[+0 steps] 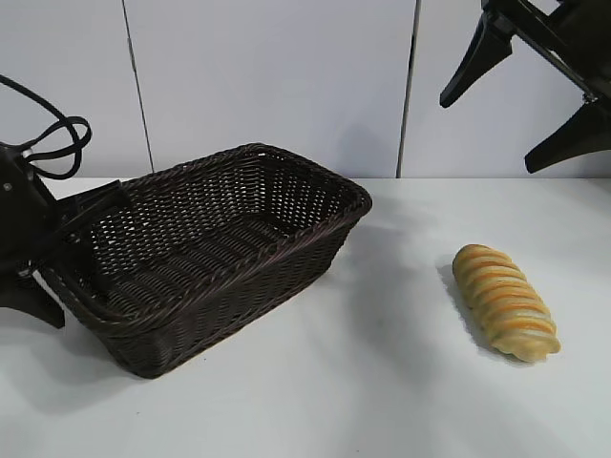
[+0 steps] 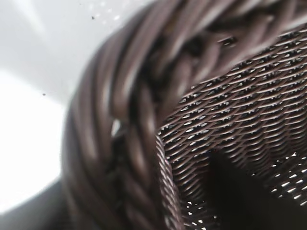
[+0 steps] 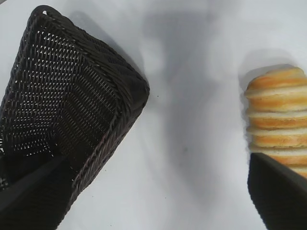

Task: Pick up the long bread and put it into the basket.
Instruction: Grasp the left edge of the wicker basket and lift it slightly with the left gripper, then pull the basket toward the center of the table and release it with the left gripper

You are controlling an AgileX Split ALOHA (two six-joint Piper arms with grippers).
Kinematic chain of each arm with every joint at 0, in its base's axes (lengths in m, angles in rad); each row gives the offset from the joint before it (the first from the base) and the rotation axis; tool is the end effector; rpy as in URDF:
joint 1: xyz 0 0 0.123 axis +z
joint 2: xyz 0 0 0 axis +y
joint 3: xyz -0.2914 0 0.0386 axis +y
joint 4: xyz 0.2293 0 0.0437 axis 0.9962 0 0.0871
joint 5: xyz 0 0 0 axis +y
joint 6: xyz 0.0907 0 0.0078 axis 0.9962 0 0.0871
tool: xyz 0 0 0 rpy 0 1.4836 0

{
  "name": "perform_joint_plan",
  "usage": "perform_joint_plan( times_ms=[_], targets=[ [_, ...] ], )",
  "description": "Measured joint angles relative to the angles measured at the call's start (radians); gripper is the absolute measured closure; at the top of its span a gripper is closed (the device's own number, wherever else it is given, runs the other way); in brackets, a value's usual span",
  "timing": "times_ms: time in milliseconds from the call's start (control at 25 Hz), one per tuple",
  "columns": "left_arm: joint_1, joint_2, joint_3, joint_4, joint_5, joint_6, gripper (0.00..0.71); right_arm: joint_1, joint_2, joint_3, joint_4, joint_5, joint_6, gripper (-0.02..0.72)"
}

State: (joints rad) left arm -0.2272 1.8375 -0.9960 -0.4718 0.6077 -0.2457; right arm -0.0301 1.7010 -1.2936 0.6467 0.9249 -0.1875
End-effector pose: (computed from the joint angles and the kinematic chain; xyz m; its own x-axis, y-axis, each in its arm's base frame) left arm 0.3084 -0.0956 0.1671 -0.9230 -0.3804 -0.0571 -0.3372 0.8716 -0.3558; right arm 0.3388 0.0337 0.2838 -0.9219 0.2354 -0.3076 0.0425 0.8508 0.5238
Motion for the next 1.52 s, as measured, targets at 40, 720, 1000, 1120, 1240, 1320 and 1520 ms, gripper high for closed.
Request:
perform_joint_plan(
  times_ms=[40,720,1000,1120,1240,1320,1520],
  targets=[
    [0.000,0.000,-0.018,0.005,0.014,0.014,0.611,0.000,0.000,0.000,0.000,0.000,0.000,0.009],
    [0.001,0.098,-0.482,0.033,0.412,0.335,0.611,0.000,0.000,0.000,-0.001,0.002,-0.001,0.009],
    [-0.008,0.194,-0.507,0.037,0.413,0.356,0.611,0.000,0.000,0.000,0.000,0.000,-0.001,0.009],
    [-0.010,0.231,-0.507,0.037,0.409,0.362,0.611,0.000,0.000,0.000,0.000,0.000,-0.001,0.009],
    [-0.010,0.257,-0.507,0.034,0.405,0.378,0.611,0.000,0.000,0.000,0.000,0.000,-0.001,0.009],
    [-0.011,0.261,-0.507,0.030,0.392,0.381,0.611,0.000,0.000,0.000,0.000,0.000,-0.001,0.009],
    [-0.011,0.261,-0.508,-0.001,0.364,0.381,0.571,0.000,0.000,0.000,0.000,0.000,-0.001,0.009]
  ],
)
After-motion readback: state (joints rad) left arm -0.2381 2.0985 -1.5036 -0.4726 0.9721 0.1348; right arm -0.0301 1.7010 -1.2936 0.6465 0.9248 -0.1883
